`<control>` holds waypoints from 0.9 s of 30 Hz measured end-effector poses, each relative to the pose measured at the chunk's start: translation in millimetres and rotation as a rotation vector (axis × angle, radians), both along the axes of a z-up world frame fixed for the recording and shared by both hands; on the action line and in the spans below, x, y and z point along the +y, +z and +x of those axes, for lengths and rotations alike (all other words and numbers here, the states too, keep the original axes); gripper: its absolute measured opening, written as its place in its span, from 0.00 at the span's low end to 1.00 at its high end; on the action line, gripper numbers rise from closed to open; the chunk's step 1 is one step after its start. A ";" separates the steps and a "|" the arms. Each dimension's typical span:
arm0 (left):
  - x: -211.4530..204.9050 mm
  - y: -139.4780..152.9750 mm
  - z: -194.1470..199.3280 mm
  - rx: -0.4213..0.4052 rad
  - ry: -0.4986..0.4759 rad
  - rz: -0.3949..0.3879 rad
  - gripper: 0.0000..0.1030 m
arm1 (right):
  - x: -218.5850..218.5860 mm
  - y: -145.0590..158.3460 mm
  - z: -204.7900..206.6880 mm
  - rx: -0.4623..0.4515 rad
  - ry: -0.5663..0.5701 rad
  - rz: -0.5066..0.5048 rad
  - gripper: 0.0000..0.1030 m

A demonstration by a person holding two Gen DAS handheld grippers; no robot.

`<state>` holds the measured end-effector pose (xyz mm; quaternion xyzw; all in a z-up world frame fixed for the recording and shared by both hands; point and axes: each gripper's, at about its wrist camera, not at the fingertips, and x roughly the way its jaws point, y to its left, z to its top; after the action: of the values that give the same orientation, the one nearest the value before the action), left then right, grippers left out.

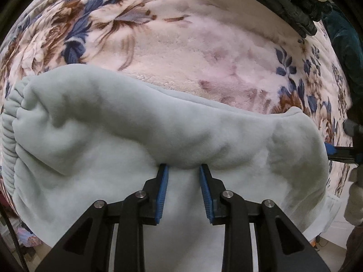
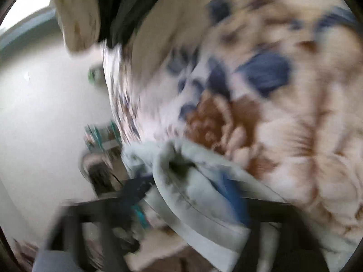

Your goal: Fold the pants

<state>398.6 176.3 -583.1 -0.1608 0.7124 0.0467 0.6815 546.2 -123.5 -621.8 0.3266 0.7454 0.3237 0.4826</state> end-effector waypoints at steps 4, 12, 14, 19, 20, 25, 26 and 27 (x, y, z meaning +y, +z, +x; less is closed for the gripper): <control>-0.7 6.7 -2.3 -0.001 -0.009 0.009 0.25 | 64.9 -27.9 -9.6 0.103 0.166 0.083 0.74; 9.0 -10.0 -7.4 0.034 -0.006 -0.028 0.25 | 108.7 -50.7 1.1 0.074 0.175 -0.024 0.09; 13.3 -12.1 -6.4 0.036 0.009 -0.052 0.25 | 96.2 -38.2 12.0 0.061 0.185 -0.042 0.09; 21.2 -10.2 -6.0 0.042 0.033 -0.072 0.25 | 68.5 -20.9 22.9 0.031 0.162 -0.144 0.10; 21.5 -6.9 -5.3 0.041 0.034 -0.070 0.25 | 58.3 -11.4 23.4 -0.018 0.178 -0.203 0.13; 3.3 35.0 4.6 -0.049 -0.012 -0.024 0.62 | 16.8 50.4 20.2 -0.263 0.168 -0.490 0.18; -0.1 38.1 6.9 -0.058 -0.019 -0.015 0.70 | 12.1 61.5 10.8 -0.258 0.150 -0.450 0.23; -6.1 41.8 10.5 -0.072 -0.034 -0.013 0.71 | 9.6 67.3 1.8 -0.248 0.143 -0.420 0.29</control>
<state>409.1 170.2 -541.3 -0.1550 0.6904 0.0247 0.7062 548.1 -113.9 -554.5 0.1235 0.7526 0.2325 0.6036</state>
